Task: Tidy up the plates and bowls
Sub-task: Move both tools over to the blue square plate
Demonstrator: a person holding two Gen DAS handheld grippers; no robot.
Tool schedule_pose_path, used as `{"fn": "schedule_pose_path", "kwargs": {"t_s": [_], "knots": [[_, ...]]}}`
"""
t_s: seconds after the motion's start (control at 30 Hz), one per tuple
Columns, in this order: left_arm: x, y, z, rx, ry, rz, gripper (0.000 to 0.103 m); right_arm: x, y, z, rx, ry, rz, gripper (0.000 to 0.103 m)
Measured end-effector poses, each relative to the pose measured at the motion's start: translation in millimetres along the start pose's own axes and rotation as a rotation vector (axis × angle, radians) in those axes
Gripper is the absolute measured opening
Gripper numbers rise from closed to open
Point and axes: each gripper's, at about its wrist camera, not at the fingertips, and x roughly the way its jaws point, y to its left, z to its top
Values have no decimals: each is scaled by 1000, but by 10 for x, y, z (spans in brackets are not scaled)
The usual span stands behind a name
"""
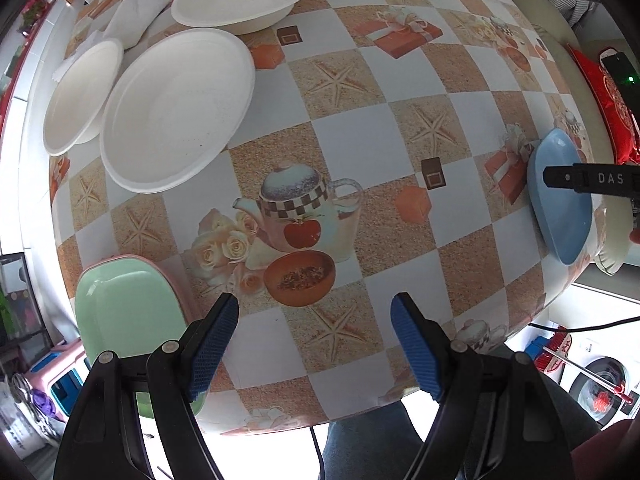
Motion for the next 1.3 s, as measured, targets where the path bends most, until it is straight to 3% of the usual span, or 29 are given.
{"fn": "schedule_pose_path", "kwargs": {"t_s": [0.3, 0.53, 0.93, 1.03, 1.2, 1.3], "knots": [[32, -387, -47, 61, 13, -11, 81, 55, -624, -228, 67, -63, -105, 83], [78, -475, -43, 47, 29, 1, 81, 313, -1140, -463, 174, 34, 2, 83], [99, -306, 106, 2, 46, 11, 81, 216, -444, -1013, 17, 50, 75, 83], [50, -295, 417, 21, 28, 21, 81, 156, -338, -1042, -42, 30, 59, 83], [-13, -588, 736, 62, -10, 13, 81, 66, -438, -1123, 2, 20, 62, 83], [-29, -786, 907, 81, -22, 2, 81, -16, -697, -1285, 52, 13, 65, 83]]}}
